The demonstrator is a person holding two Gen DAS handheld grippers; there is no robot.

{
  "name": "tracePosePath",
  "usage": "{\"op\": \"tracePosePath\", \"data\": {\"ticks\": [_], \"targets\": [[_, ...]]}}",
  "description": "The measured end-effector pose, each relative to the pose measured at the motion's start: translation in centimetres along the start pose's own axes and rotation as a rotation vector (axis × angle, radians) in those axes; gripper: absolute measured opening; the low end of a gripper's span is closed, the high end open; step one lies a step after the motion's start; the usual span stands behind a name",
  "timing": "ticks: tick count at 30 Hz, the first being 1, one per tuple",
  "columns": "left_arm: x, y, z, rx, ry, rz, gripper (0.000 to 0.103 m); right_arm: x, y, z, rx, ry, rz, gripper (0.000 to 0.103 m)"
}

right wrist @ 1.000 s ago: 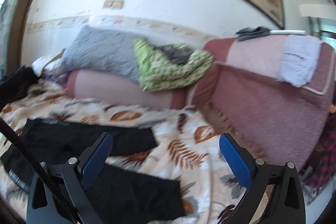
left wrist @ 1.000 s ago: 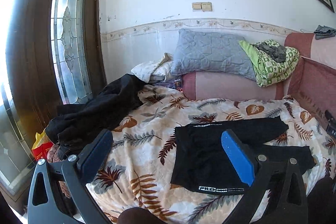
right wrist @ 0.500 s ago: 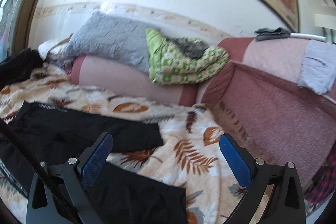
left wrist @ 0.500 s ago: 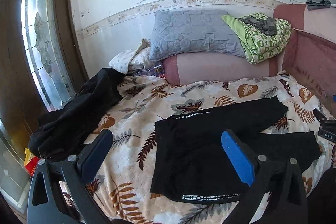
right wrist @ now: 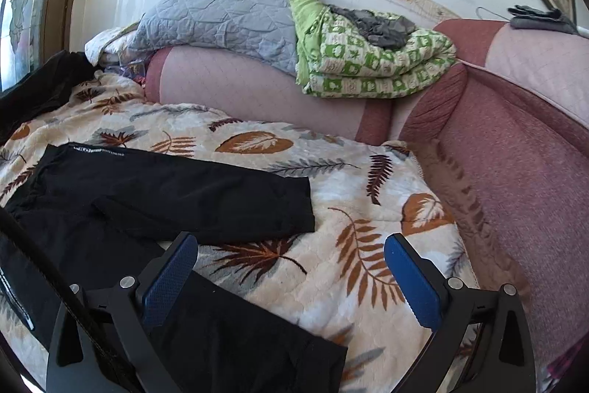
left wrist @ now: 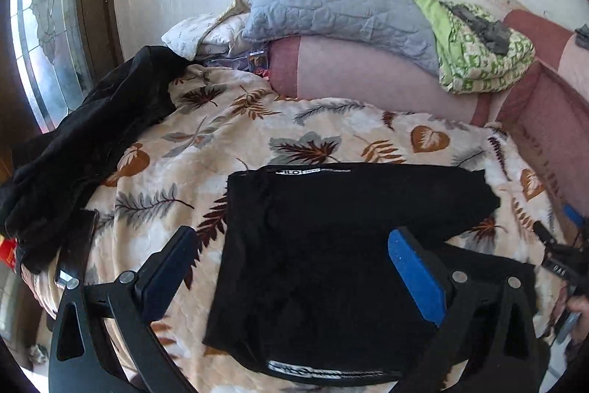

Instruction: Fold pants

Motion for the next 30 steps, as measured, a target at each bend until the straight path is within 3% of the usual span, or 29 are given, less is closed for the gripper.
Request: {"op": "tracePosePath", "data": {"ticks": [5, 7, 13, 15, 17, 19, 23, 26, 30], "targets": [[2.0, 0.7, -5.3, -0.060, 0.083, -0.013, 0.103, 1.4, 0.7, -4.9, 0.072, 0.048, 0.118, 0.103], [3.1, 0.4, -7.9, -0.101, 0.122, -0.016, 0.103, 2.6, 1.1, -8.4, 0.158, 0.096, 0.149, 0.101], [5.6, -2.7, -17.0, -0.232, 0.216, -0.069, 0.103, 5.8, 1.1, -17.8, 0.294, 0.231, 0.172, 0.099], [6.1, -4.0, -19.9, -0.297, 0.254, -0.089, 0.094, 6.7, 1.0, -19.9, 0.313, 0.255, 0.167, 0.098], [6.4, -5.4, -23.1, -0.335, 0.311, -0.122, 0.069, 7.8, 1.0, -23.0, 0.351, 0.284, 0.151, 0.095], [6.5, -7.0, -25.8, -0.347, 0.353, -0.163, 0.060, 8.4, 1.3, -24.7, 0.377, 0.298, 0.143, 0.092], [6.1, -9.5, -29.0, -0.351, 0.365, -0.288, 0.060, 9.4, 2.6, -28.1, 0.458, 0.316, 0.139, 0.088], [5.6, -10.6, -30.7, -0.335, 0.378, -0.369, 0.060, 8.9, 4.2, -29.7, 0.570, 0.352, 0.130, 0.088], [5.4, -11.7, -32.2, -0.338, 0.404, -0.446, 0.070, 7.6, 5.4, -31.2, 0.616, 0.397, 0.162, 0.089]]}}
Point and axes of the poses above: each gripper's, at about its wrist camera, not at the fingertips, and z roughly against the way its jaws point, y to its left, x to its top, the point moved 3 cm from there along -z, roughly the way its jaws point, and after that the axes turned 4 degrees about z, right-handed, at the moved point
